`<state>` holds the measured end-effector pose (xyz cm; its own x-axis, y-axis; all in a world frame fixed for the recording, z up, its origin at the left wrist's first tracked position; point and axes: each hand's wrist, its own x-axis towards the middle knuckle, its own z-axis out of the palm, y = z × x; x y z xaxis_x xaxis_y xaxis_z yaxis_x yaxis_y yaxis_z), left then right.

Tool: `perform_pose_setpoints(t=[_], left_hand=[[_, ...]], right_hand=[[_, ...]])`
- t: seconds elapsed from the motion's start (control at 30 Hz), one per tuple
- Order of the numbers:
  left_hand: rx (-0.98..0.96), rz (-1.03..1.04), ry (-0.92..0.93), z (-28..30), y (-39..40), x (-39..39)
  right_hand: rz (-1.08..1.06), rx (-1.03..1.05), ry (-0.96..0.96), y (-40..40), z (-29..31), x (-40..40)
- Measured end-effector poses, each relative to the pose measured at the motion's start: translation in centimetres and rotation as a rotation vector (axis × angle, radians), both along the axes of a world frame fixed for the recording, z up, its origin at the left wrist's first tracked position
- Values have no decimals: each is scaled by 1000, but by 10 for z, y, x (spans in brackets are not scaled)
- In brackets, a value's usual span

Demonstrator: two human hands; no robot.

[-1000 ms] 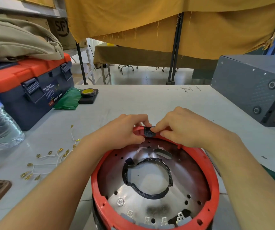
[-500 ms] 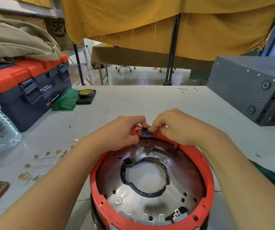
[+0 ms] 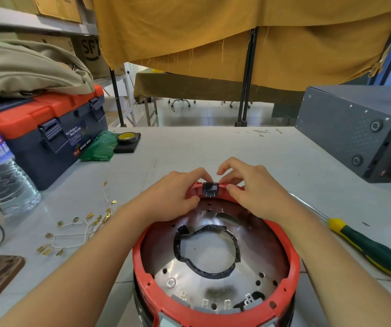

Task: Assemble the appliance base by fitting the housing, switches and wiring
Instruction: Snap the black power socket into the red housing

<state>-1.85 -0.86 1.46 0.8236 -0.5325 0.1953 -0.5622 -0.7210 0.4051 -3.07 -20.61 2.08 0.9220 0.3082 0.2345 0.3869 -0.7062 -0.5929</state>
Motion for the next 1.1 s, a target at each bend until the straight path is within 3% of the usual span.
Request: perform_pose_setpoints(t=[0.27,0.63,0.8,0.97,1.1], left_hand=[[-68,37,-59,-4,2,1],[-87,42,-33,-2,3,1],[-186,89,125,4,9,-1],[-542,282,206,1,23,-17],[-623,407,250,-6,42,-38]], right_hand=[[23,-113,-29,1,-5,5],[1,-24,51,-2,-8,9],[2,-19,43,-4,-8,9],[-13,-9,64,-5,-8,7],[-69,-5,62,-7,-8,5]])
